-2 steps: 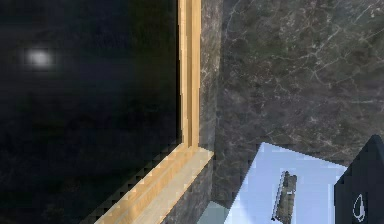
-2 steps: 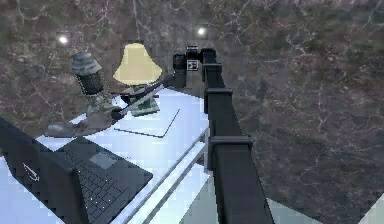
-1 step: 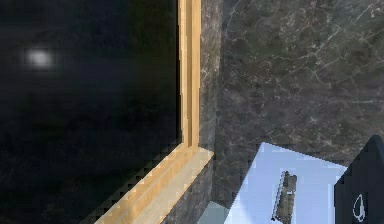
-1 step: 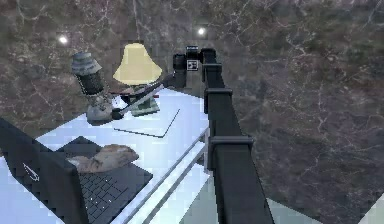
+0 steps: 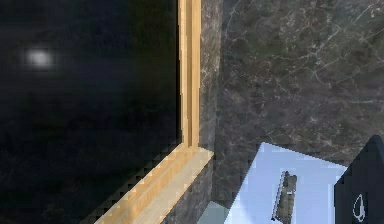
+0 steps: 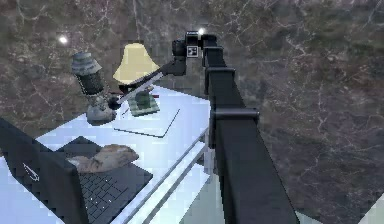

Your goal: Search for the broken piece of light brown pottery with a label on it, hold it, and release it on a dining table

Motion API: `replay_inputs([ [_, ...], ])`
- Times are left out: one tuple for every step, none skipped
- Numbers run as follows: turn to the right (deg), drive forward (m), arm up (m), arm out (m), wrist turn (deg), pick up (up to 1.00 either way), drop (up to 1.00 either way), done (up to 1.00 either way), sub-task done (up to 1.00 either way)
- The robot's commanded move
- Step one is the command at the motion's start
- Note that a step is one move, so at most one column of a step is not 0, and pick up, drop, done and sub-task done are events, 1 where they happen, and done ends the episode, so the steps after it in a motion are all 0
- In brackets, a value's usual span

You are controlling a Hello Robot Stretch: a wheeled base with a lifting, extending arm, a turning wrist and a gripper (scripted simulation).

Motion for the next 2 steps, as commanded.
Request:
replay_inputs([
  [0.0, 0.0, 0.0, -0.08, 0.0, 0.0, 0.0, 0.0, 0.0],
  [0.0, 0.0, 0.0, 0.0, 0.0, 0.0, 0.0, 1.0, 0.0],
])
